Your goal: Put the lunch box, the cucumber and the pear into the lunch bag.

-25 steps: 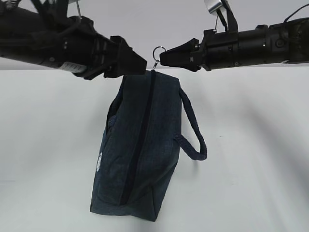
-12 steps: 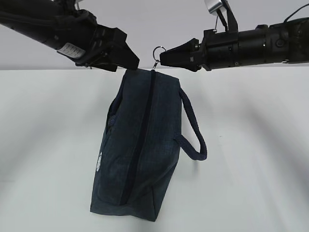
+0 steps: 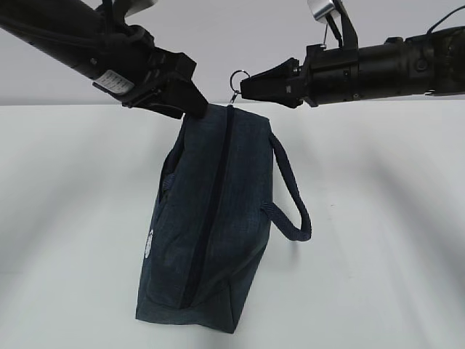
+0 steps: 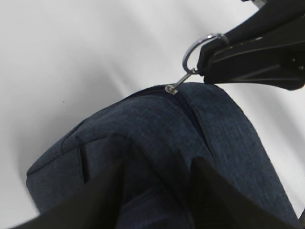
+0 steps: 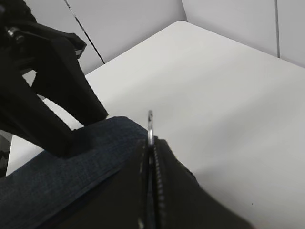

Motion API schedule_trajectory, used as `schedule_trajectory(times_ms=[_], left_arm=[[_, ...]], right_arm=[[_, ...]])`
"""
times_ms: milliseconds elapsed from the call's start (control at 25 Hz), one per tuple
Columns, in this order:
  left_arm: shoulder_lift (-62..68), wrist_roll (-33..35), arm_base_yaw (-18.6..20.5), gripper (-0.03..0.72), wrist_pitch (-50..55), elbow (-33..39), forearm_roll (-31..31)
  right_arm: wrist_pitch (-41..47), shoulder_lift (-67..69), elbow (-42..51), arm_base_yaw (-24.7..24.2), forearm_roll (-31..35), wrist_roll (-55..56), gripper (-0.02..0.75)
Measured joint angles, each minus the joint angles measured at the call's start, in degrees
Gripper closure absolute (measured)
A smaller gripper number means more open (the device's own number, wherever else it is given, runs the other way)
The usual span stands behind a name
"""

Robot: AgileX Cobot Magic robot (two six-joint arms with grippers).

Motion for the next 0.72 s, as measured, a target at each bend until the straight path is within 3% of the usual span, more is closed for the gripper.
schedule_trajectory(times_ms=[280, 560, 720], left_arm=[[1.4, 0.0, 0.0, 0.443, -0.2, -0.5, -0.3], [2.7, 0.1, 0.0, 0.636, -0.1, -0.5, -1.0], [2.7, 0.5, 0.0, 0.664, 0.2, -0.5, -1.0]], right_arm=[[0.0, 0.0, 0.0, 0.4, 0.0, 0.6, 0.738], [0.0, 0.0, 0.0, 0.8, -0.1, 0.8, 0.738], [0.1, 0.0, 0.0, 0.8, -0.1, 0.8, 0.738]])
